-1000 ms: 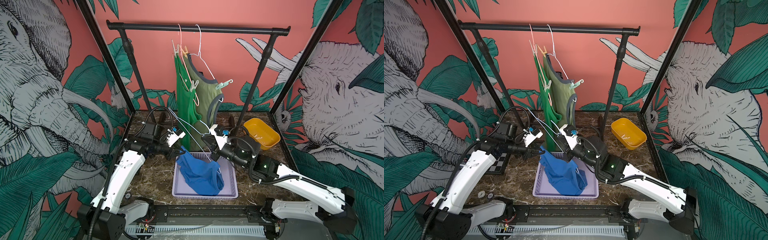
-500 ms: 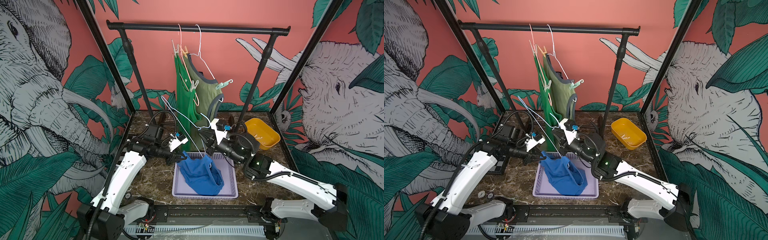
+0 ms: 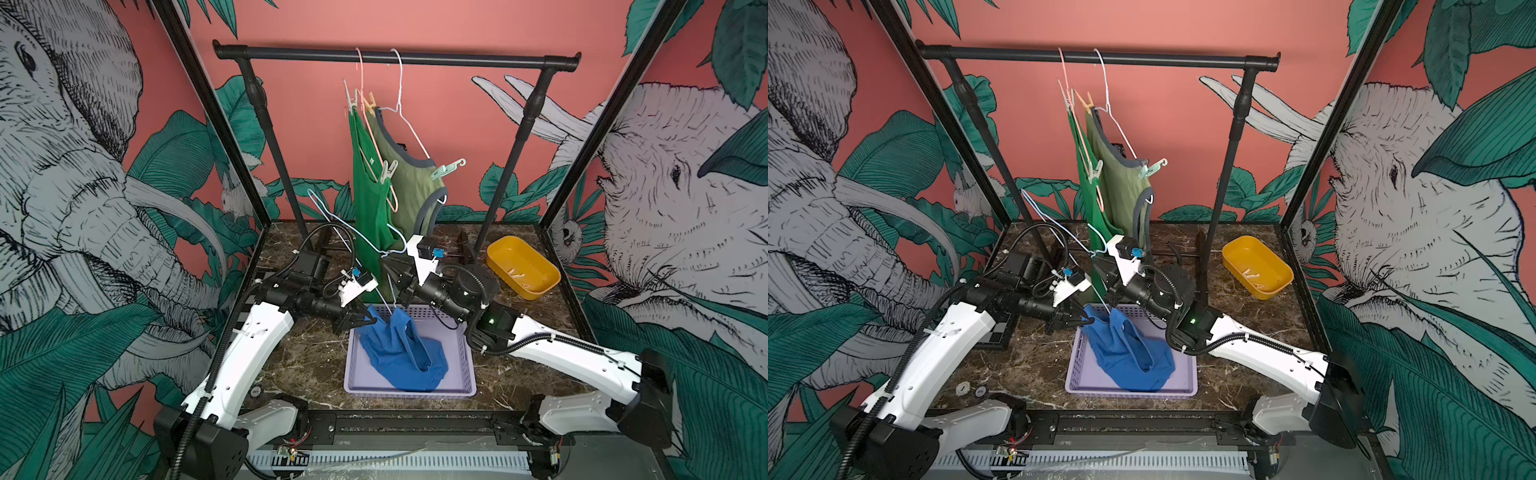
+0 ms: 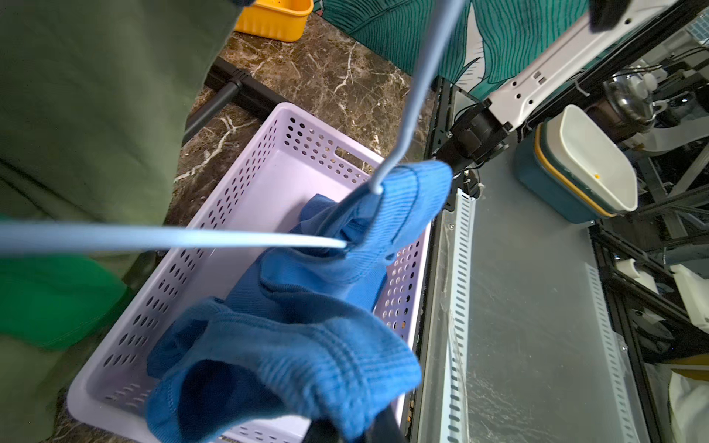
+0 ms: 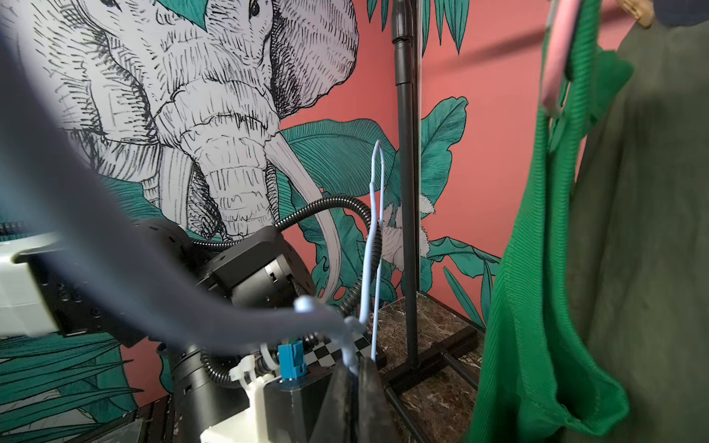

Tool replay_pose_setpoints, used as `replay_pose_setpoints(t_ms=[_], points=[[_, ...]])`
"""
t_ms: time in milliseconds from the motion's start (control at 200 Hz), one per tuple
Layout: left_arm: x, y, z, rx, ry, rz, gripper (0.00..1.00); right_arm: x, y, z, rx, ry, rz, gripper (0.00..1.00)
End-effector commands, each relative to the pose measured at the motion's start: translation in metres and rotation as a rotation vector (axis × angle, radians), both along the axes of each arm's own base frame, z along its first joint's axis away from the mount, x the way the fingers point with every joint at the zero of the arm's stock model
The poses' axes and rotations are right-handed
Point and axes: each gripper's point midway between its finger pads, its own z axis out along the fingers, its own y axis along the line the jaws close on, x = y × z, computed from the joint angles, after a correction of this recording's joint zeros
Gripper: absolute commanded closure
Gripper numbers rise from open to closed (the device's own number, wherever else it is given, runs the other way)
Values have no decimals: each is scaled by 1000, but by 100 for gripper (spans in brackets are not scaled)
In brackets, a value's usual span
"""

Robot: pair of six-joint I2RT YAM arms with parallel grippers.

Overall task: Remove the clothespins securing tank tops to the hanger
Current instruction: Remove the tank top from the hanger.

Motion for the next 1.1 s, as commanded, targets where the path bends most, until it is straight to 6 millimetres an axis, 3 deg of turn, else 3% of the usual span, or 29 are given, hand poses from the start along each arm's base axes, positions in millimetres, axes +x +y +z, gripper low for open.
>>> replay_pose_setpoints(t_ms=[0, 550, 765, 865, 965, 1025, 1095], points=[[-20, -3, 19, -68, 1, -65, 100, -2, -5, 38, 88, -106, -9, 100], [-32, -5, 9, -96, 62, -106, 100, 16, 26, 50, 77, -212, 11, 100], [-28, -11, -3, -92, 97, -98, 100, 10, 12, 51, 161, -221, 5, 100], [-23, -15, -8, -94, 117, -92, 71, 8, 6, 55, 174, -225, -3, 100], [-22, -16, -9, -89, 115, -96, 30, 3, -1, 58, 181, -219, 3, 100], [-24, -15, -5, -84, 97, -107, 15, 0, -6, 58, 186, -215, 0, 100], [-25, -13, 0, -73, 68, -119, 4, -3, -11, 59, 191, -218, -1, 100]])
